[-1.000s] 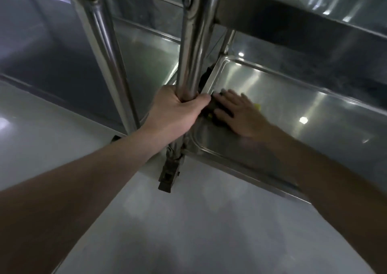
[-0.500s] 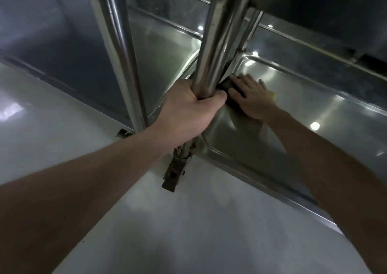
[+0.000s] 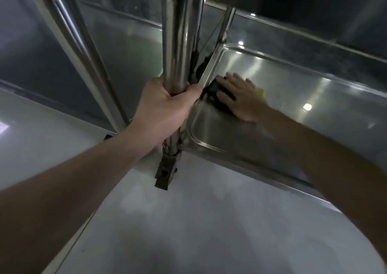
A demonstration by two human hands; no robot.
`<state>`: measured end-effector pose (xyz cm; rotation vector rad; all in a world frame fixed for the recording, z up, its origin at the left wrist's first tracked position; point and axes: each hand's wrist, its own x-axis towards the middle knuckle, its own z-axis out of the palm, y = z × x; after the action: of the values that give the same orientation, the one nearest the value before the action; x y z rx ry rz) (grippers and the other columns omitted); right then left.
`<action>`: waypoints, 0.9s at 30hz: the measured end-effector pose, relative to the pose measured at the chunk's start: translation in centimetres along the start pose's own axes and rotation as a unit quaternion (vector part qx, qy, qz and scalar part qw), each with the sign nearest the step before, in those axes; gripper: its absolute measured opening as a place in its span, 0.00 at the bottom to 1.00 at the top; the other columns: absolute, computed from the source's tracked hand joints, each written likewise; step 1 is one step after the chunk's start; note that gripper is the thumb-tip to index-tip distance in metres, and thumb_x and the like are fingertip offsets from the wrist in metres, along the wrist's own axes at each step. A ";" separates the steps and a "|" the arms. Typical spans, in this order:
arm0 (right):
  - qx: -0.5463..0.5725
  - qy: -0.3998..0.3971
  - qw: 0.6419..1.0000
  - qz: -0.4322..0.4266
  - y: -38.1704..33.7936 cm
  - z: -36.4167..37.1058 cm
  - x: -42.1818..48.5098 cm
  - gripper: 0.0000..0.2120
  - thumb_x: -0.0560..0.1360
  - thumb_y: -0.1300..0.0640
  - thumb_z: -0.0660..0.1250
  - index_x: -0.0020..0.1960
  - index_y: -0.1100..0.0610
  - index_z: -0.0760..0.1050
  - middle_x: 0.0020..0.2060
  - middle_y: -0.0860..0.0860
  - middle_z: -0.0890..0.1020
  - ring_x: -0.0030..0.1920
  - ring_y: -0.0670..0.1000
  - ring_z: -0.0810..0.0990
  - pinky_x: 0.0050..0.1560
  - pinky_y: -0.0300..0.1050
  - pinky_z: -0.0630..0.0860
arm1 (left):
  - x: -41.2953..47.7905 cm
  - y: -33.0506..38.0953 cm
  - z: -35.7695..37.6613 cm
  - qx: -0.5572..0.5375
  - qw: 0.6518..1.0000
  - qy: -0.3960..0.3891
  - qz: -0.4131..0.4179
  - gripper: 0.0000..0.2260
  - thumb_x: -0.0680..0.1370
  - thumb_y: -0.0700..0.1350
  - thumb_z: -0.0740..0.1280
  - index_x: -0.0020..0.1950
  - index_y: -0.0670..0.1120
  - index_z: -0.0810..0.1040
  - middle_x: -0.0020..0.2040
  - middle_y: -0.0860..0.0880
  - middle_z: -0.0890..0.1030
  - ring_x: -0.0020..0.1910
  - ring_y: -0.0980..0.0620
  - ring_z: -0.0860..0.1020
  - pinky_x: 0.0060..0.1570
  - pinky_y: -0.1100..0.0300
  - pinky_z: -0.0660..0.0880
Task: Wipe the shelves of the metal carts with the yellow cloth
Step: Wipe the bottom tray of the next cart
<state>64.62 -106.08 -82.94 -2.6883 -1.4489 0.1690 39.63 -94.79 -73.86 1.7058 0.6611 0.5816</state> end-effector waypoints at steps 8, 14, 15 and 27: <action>-0.004 -0.021 0.999 -0.038 -3.8 1.7 -9.9 0.33 0.84 0.31 0.40 0.87 0.40 0.48 0.87 0.49 0.49 0.86 0.51 0.46 0.85 0.57 0.43 | -0.6 -0.8 0.9 0.066 0.991 0.100 -0.058 0.20 0.79 0.59 0.75 0.52 0.42 0.78 0.45 0.48 0.81 0.38 0.60 0.80 0.43 0.67 0.77; -0.004 -0.047 0.997 -0.056 -3.3 1.9 -14.2 0.31 0.85 0.32 0.38 0.87 0.39 0.42 0.87 0.48 0.43 0.85 0.47 0.37 0.85 0.57 0.37 | -10.6 -6.6 4.7 0.310 0.943 0.057 0.108 0.12 0.82 0.50 0.69 0.59 0.47 0.70 0.59 0.49 0.70 0.60 0.47 0.71 0.61 0.49 0.73; -0.012 -0.046 0.997 -0.062 -3.2 2.1 -14.1 0.31 0.86 0.33 0.39 0.87 0.40 0.41 0.87 0.49 0.43 0.86 0.48 0.37 0.85 0.58 0.38 | -10.8 -7.1 5.9 0.345 0.928 0.014 0.138 0.15 0.85 0.52 0.64 0.68 0.46 0.71 0.67 0.48 0.71 0.68 0.47 0.71 0.69 0.50 0.70; -0.065 -0.039 0.968 -0.240 7.7 -0.2 -11.5 0.34 0.85 0.32 0.47 0.87 0.44 0.49 0.87 0.50 0.49 0.86 0.50 0.43 0.85 0.51 0.38 | -9.3 -11.7 11.8 0.523 0.843 -0.058 0.108 0.37 0.86 0.68 0.37 0.88 0.46 0.51 0.89 0.49 0.51 0.88 0.51 0.43 0.86 0.43 0.44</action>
<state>64.68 -119.93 -83.00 -2.3469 -2.1483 0.1486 39.62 -107.31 -88.21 2.8468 0.7587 0.2412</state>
